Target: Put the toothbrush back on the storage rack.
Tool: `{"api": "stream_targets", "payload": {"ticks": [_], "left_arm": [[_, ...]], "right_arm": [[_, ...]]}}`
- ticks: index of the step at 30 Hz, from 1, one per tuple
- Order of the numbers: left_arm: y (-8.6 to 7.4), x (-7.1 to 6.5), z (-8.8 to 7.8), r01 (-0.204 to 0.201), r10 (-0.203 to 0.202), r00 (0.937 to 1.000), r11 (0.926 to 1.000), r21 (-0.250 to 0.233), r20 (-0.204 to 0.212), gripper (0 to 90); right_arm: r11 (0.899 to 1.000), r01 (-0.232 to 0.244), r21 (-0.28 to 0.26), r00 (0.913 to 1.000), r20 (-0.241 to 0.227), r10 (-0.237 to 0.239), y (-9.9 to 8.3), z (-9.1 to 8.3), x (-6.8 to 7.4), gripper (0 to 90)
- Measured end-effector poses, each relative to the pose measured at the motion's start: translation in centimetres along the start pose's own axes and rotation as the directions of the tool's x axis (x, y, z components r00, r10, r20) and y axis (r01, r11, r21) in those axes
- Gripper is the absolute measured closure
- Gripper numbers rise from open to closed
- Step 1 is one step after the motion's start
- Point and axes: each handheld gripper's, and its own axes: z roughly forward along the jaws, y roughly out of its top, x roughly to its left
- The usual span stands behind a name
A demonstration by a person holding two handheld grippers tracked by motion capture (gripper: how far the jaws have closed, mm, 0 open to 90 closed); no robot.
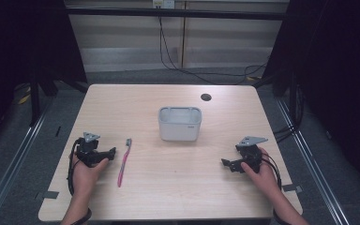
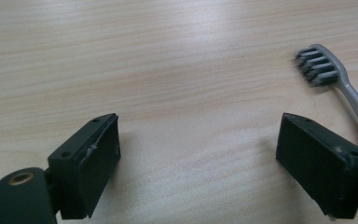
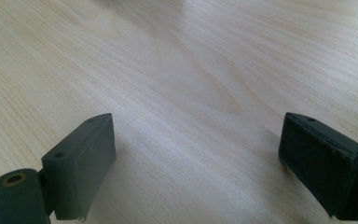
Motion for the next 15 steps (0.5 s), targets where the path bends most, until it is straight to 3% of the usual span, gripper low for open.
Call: {"api": "stream_targets", "payload": {"ticks": [4, 7, 9, 12, 15], "left_arm": [[0.0, 0.1, 0.1, -0.002, 0.002, 1.0000, 1.0000, 0.002, 0.004, 12.7], [0.6, 0.1, 0.0, -0.011, 0.011, 0.9999, 0.9988, 0.048, 0.009, 12.7], [1.2, 0.0, -0.2, -0.011, 0.010, 0.9999, 0.9935, 0.113, 0.012, 16.0], [2.2, -0.1, -0.6, 0.000, -0.006, 0.9995, 0.9796, 0.201, 0.030, 26.5], [3.1, -0.3, -0.9, 0.053, -0.072, 0.9951, 0.9653, 0.256, 0.068, 33.5]], "right_arm": [[1.000, 0.000, 0.000, 1.0000, 0.000, 0.000, 0.0, 0.0, 0.0, 10.4], [1.000, 0.000, 0.000, 1.0000, 0.000, 0.000, 0.0, 0.0, 0.0, 10.4], [1.000, 0.000, 0.000, 1.0000, 0.000, 0.000, 0.0, 0.0, 0.0, 10.4], [1.000, 0.000, 0.000, 1.0000, 0.000, 0.000, 0.0, 0.0, 0.0, 10.3], [1.000, 0.000, 0.000, 1.0000, 0.000, 0.000, 0.0, 0.0, 0.0, 10.4]]}}
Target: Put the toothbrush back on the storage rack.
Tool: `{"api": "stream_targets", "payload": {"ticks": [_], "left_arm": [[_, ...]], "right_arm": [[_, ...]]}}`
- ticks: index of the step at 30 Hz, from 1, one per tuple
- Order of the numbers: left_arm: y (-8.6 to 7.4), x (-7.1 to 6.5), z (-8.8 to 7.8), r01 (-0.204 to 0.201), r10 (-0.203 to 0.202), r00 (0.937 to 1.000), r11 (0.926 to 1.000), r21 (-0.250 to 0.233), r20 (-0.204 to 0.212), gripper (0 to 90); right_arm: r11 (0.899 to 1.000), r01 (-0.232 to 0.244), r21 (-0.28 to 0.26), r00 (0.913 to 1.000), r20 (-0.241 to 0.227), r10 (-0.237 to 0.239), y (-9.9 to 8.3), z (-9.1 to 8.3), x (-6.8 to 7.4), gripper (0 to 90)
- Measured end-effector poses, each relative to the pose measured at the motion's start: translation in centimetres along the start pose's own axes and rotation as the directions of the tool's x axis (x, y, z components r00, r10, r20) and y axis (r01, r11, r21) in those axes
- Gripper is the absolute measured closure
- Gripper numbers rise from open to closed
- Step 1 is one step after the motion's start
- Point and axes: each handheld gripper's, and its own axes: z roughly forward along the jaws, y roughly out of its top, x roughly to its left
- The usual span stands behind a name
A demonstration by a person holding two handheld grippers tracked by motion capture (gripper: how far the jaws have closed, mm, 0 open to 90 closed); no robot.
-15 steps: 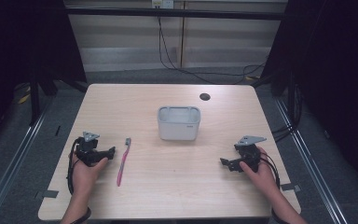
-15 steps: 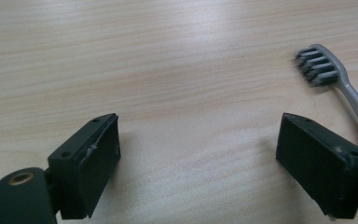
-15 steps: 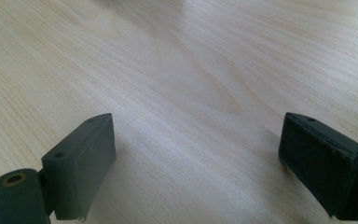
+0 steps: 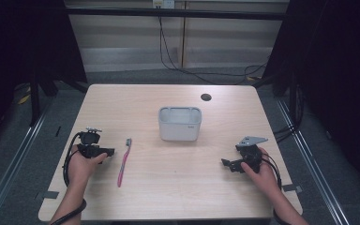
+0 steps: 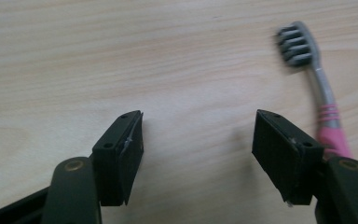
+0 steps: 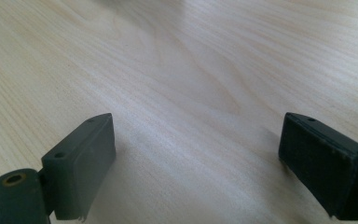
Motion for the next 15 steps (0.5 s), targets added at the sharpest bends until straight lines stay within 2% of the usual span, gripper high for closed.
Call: {"api": "stream_targets", "payload": {"ticks": [1, 3, 4, 6, 10, 15], "left_arm": [[0.2, -0.2, -0.2, 0.006, -0.006, 1.0000, 0.9999, 0.014, 0.007, 34.1], [0.4, -0.3, -0.3, 0.013, -0.013, 0.9998, 0.9999, 0.011, 0.012, 34.9], [0.6, -0.6, -0.4, 0.014, -0.014, 0.9995, 0.9997, 0.019, 0.028, 34.9], [0.9, -1.2, -0.5, -0.006, 0.005, 0.9993, 0.9994, 0.035, 0.037, 36.6], [1.6, -2.1, -0.7, -0.021, 0.019, 0.9988, 0.9987, 0.045, 0.045, 38.4], [2.4, -3.2, -0.7, -0.018, 0.013, 0.9972, 0.9973, 0.071, 0.074, 39.8]], "right_arm": [[1.000, 0.000, 0.000, 1.0000, 0.000, 0.000, 0.0, 0.0, 0.0, 10.4], [1.000, 0.000, 0.000, 1.0000, 0.000, 0.000, 0.0, 0.0, 0.0, 10.4], [1.000, 0.000, 0.000, 1.0000, 0.000, 0.000, 0.0, 0.0, 0.0, 10.4], [1.000, 0.000, 0.000, 1.0000, 0.000, 0.000, 0.0, 0.0, 0.0, 10.4], [1.000, 0.000, 0.000, 1.0000, 0.000, 0.000, 0.0, 0.0, 0.0, 10.4], [1.000, 0.000, 0.000, 1.0000, 0.000, 0.000, 0.0, 0.0, 0.0, 10.4]]}}
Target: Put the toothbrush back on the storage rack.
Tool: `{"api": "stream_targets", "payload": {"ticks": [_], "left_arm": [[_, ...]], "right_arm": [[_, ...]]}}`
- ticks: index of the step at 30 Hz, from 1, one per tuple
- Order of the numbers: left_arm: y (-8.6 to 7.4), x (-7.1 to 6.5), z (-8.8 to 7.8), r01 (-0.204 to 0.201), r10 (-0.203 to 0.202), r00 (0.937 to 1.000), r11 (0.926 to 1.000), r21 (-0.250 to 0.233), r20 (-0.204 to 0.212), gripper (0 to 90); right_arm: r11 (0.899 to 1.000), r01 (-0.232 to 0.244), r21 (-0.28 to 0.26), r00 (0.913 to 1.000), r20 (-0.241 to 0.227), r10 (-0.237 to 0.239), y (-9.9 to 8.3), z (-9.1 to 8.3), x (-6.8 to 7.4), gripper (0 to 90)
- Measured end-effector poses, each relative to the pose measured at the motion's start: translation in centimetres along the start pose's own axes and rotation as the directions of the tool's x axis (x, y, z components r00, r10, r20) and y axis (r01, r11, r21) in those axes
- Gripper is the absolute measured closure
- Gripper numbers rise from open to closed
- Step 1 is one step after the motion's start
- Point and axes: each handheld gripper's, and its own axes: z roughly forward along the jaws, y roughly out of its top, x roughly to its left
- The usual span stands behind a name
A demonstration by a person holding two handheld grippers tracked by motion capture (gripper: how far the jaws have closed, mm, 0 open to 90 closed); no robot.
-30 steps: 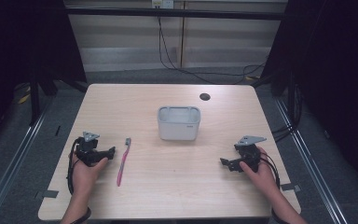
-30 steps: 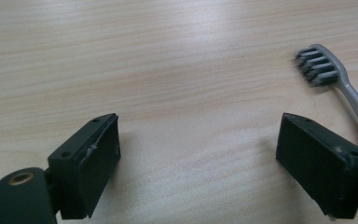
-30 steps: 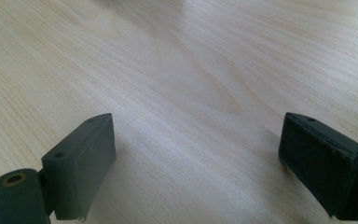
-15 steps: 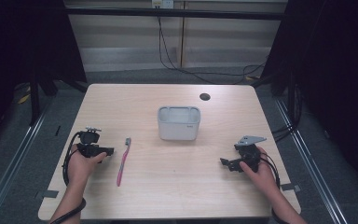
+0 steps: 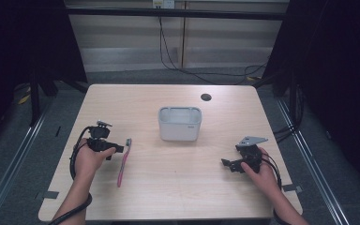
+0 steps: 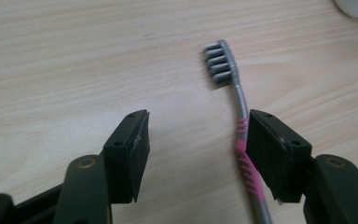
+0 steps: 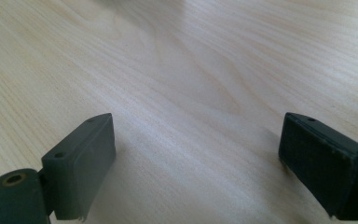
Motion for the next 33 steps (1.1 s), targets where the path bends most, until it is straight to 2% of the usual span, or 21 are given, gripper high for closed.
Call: {"api": "stream_targets", "payload": {"ticks": [1, 5, 6, 15, 23, 28, 29, 31, 33], "left_arm": [[0.1, -0.2, 0.0, 0.009, -0.009, 0.9999, 0.9999, 0.005, 0.011, 40.9], [0.5, -0.7, 0.2, -0.004, 0.004, 0.9999, 0.9996, 0.027, 0.015, 44.7], [0.7, -0.9, 0.3, -0.006, 0.004, 0.9997, 0.9989, 0.046, 0.026, 45.8], [1.2, -1.7, 0.9, 0.020, -0.025, 0.9989, 0.9931, 0.115, 0.040, 52.0], [1.6, -2.1, 1.6, 0.017, -0.020, 0.9995, 0.9893, 0.145, 0.024, 55.9], [1.9, -2.6, 2.2, -0.003, 0.001, 0.9999, 0.9872, 0.159, 0.013, 59.7], [1.9, -2.8, 2.3, 0.003, -0.006, 0.9999, 0.9872, 0.159, 0.015, 60.5], [2.1, -3.0, 2.5, -0.015, 0.016, 0.9999, 0.9878, 0.155, -0.005, 61.3], [2.2, -3.1, 2.7, -0.015, 0.017, 0.9998, 0.9876, 0.156, -0.010, 62.6]], "right_arm": [[1.000, 0.000, 0.000, 1.0000, 0.000, 0.000, 0.0, 0.0, 0.0, 10.4], [1.000, -0.001, 0.000, 1.0000, 0.000, 0.001, 0.0, 0.0, 0.0, 10.3], [1.000, 0.000, 0.000, 1.0000, 0.000, 0.000, 0.0, 0.0, 0.0, 10.4], [1.000, 0.000, 0.000, 1.0000, 0.000, 0.000, 0.0, 0.0, 0.0, 10.4], [1.000, -0.001, 0.000, 1.0000, 0.000, 0.001, 0.0, 0.0, 0.0, 10.4], [1.000, 0.000, 0.000, 1.0000, 0.000, 0.000, 0.0, 0.0, 0.0, 10.4], [1.000, -0.001, 0.000, 1.0000, 0.000, 0.001, 0.0, 0.0, 0.0, 10.4], [1.000, 0.000, 0.000, 1.0000, 0.000, 0.000, 0.0, 0.0, 0.0, 10.4], [1.000, 0.000, 0.000, 1.0000, 0.000, 0.000, 0.0, 0.0, 0.0, 10.4]]}}
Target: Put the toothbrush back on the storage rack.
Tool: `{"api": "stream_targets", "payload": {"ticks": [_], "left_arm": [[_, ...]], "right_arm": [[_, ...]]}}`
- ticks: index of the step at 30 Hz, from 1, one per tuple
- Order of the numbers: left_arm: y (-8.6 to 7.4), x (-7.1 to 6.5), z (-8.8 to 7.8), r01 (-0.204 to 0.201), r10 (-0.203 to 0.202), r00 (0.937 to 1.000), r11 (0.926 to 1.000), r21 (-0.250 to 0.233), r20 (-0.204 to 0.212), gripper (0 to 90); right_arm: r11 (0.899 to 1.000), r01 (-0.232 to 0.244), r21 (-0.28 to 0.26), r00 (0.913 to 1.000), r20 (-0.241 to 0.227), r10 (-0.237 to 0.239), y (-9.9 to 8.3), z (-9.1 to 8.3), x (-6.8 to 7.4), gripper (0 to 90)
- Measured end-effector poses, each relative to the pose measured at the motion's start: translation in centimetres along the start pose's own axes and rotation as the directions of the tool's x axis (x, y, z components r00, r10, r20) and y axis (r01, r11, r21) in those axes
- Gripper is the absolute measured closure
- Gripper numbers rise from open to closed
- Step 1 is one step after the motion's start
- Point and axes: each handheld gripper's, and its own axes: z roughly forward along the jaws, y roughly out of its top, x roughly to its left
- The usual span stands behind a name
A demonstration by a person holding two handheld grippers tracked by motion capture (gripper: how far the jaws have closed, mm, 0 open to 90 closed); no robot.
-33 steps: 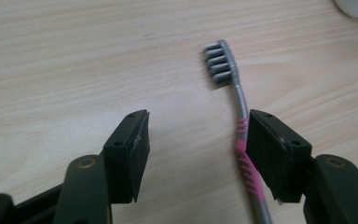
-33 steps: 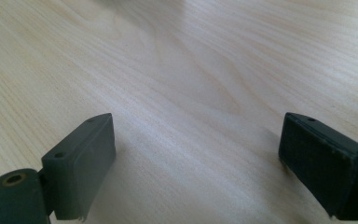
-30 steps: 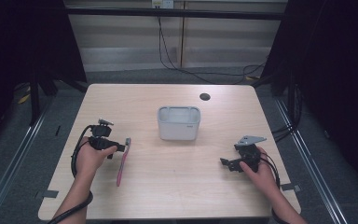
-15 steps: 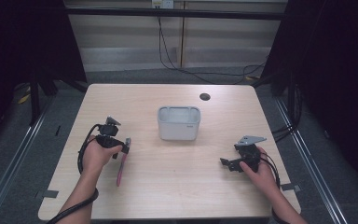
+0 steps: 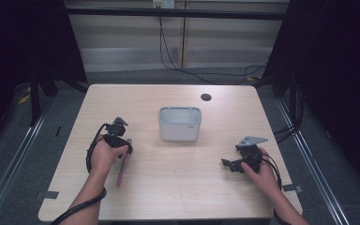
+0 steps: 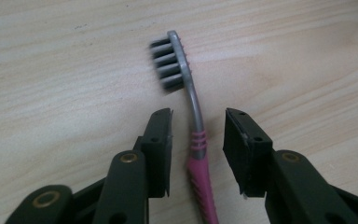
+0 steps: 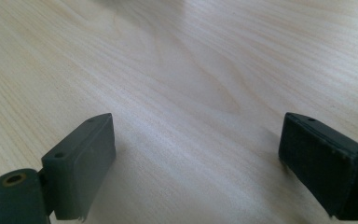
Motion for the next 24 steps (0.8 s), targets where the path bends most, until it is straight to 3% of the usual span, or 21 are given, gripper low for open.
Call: {"api": "stream_targets", "payload": {"ticks": [4, 9, 11, 14, 21, 24], "left_arm": [[0.4, -0.3, 0.4, 0.005, -0.005, 0.9999, 1.0000, 0.008, -0.012, 65.9], [0.8, -0.7, 0.6, -0.004, 0.006, 0.9978, 0.9992, 0.039, -0.066, 76.5], [0.9, -0.8, 0.6, 0.010, -0.006, 0.9967, 0.9988, 0.048, -0.081, 83.4], [0.9, -1.0, 0.7, 0.028, -0.024, 0.9954, 0.9989, 0.037, -0.092, 84.2], [1.0, -0.9, -0.8, 0.083, -0.084, 0.9962, 0.9952, -0.053, -0.023, 84.5], [1.2, -0.7, -1.8, 0.089, -0.089, 0.9960, 0.9919, -0.090, 0.005, 84.6]], "right_arm": [[1.000, 0.000, 0.000, 1.0000, 0.000, 0.000, 0.0, 0.0, 0.0, 10.4], [1.000, 0.000, 0.000, 1.0000, -0.001, 0.000, 0.0, 0.0, 0.0, 10.4], [1.000, 0.000, 0.000, 1.0000, 0.000, 0.000, 0.0, 0.0, 0.0, 10.4], [1.000, 0.000, 0.000, 1.0000, -0.001, 0.000, 0.0, 0.0, 0.0, 10.4], [1.000, 0.000, 0.000, 1.0000, -0.001, 0.000, 0.0, 0.0, 0.0, 10.4], [1.000, 0.000, -0.001, 1.0000, 0.000, 0.000, 0.0, 0.0, 0.0, 10.4]]}}
